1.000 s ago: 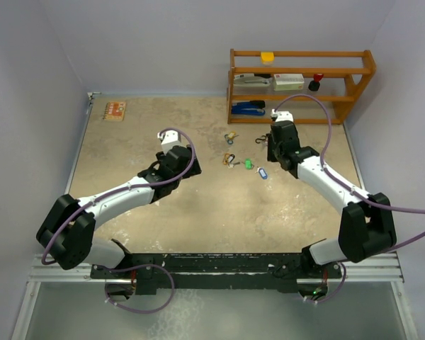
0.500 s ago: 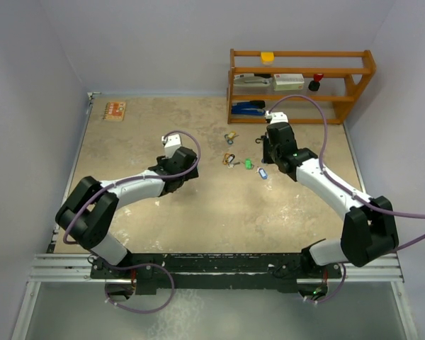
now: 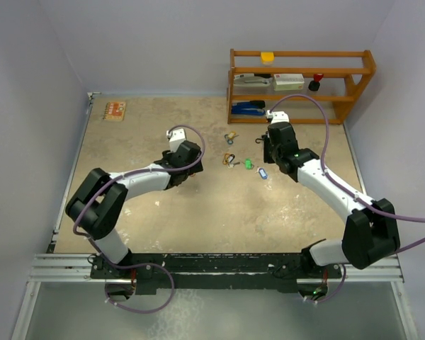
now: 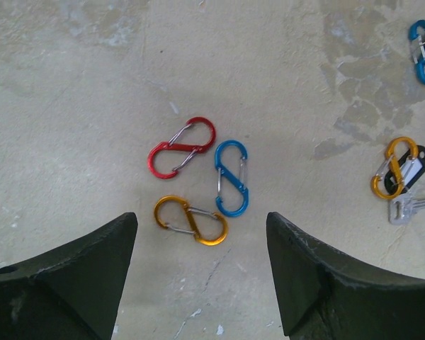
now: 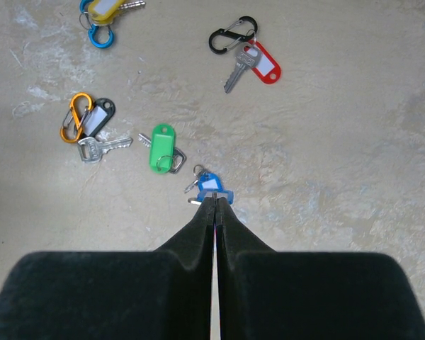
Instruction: Put the keys on the keyring
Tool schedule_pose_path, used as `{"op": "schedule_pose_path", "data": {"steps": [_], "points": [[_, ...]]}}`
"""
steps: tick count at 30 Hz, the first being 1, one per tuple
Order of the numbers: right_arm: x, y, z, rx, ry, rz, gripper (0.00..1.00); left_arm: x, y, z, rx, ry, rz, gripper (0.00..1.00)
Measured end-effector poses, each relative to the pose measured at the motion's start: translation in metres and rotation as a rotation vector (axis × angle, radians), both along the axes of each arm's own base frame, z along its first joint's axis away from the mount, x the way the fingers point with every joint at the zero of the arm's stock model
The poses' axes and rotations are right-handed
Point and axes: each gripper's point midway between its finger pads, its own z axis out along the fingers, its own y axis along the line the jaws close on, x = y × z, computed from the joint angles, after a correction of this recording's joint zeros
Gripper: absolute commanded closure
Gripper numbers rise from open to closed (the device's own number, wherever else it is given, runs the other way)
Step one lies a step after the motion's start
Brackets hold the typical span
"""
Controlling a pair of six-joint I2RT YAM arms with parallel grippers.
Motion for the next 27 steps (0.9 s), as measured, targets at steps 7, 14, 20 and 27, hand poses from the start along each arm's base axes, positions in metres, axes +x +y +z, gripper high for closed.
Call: {"op": "schedule_pose_path", "data": {"steps": [7, 14, 20, 27], "points": [[0.0, 0.001, 0.0, 0.002, 0.001, 0.004, 1.0, 0.017, -0.02, 0.006, -0.029, -0.01, -0.025, 0.3], [0.0, 0.002, 0.0, 0.004, 0.002, 0.007, 1.0, 0.019, -0.033, -0.006, -0.022, 0.013, -0.047, 0.32], [-0.001, 0.002, 0.0, 0.004, 0.002, 0.007, 1.0, 0.02, -0.041, -0.01, -0.02, 0.018, -0.061, 0.33], [-0.001, 0.002, -0.001, 0.004, 0.003, 0.007, 1.0, 0.021, -0.044, -0.015, -0.014, 0.026, -0.065, 0.33]]}}
